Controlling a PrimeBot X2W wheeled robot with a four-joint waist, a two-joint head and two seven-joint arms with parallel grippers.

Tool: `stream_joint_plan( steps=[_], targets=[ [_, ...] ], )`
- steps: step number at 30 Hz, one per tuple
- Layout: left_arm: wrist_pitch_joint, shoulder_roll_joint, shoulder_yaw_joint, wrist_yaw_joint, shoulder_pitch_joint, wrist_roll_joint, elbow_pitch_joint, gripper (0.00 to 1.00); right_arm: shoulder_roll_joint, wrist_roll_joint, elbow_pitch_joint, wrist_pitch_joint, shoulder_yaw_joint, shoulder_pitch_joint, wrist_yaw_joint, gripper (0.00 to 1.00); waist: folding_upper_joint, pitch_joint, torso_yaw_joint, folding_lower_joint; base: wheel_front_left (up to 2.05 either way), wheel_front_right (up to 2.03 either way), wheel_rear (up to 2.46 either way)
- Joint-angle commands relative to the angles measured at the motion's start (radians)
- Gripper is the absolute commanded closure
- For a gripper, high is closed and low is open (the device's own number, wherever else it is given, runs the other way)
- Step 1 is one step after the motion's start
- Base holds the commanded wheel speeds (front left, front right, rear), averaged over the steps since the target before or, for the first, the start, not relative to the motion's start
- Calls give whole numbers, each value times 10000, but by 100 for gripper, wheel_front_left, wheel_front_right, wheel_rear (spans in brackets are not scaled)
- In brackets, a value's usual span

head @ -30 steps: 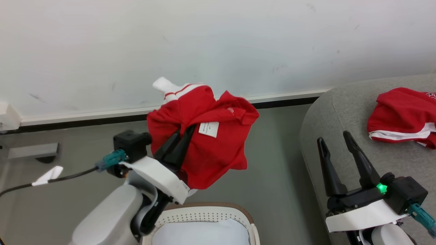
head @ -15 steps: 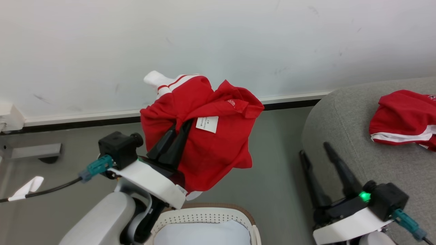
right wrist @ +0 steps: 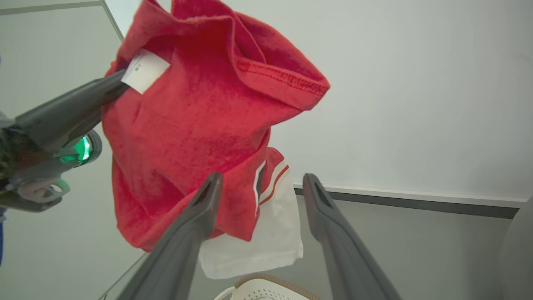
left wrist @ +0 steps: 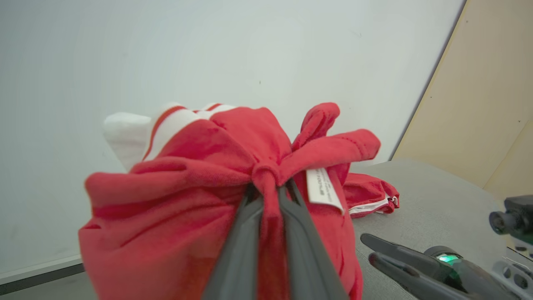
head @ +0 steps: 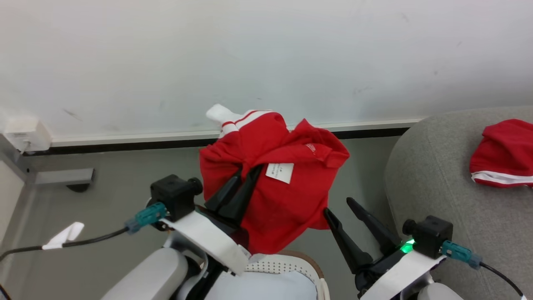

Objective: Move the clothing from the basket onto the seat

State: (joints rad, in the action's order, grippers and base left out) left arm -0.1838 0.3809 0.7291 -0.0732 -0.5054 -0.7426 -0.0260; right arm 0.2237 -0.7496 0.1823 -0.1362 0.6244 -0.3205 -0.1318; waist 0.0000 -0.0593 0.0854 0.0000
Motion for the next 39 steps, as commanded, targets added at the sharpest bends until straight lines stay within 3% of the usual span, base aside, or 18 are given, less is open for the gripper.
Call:
stream_joint_plan(
  steps=[1,12,19,32,36,37,38,39],
  targets=[
    [47,-72,95,58,72,130,-2,100,48,-324,84,84,171,-151,22,0,0,35,-171,0,0,0,0],
    [303,-534,750,400,139,-40,73,100,480,-3316,36,-6,1594,-686,22,0,0,282,-1088,0,0,0,0],
    [507,-678,982,466,201,-203,300,100,640,-4324,733,-439,2101,-879,22,0,0,484,-1525,0,0,0,0],
    [649,-742,1046,415,308,-482,596,100,548,-7255,146,94,3034,-987,22,0,0,631,-1864,0,0,0,0],
    [640,-732,1042,403,291,-496,624,100,491,-7438,224,179,3144,-1116,22,0,0,627,-1859,0,0,0,0],
    [641,-729,1046,380,279,-495,645,100,433,-7538,278,194,3223,-1165,22,55,0,622,-1843,0,0,0,0],
    [643,-723,1048,378,277,-495,659,100,408,-7577,306,195,3247,-1207,22,85,0,621,-1831,0,0,0,0],
    [643,-723,1048,378,277,-495,659,100,408,-7577,306,195,3247,-1207,22,85,0,621,-1831,0,0,0,0]
  ],
)
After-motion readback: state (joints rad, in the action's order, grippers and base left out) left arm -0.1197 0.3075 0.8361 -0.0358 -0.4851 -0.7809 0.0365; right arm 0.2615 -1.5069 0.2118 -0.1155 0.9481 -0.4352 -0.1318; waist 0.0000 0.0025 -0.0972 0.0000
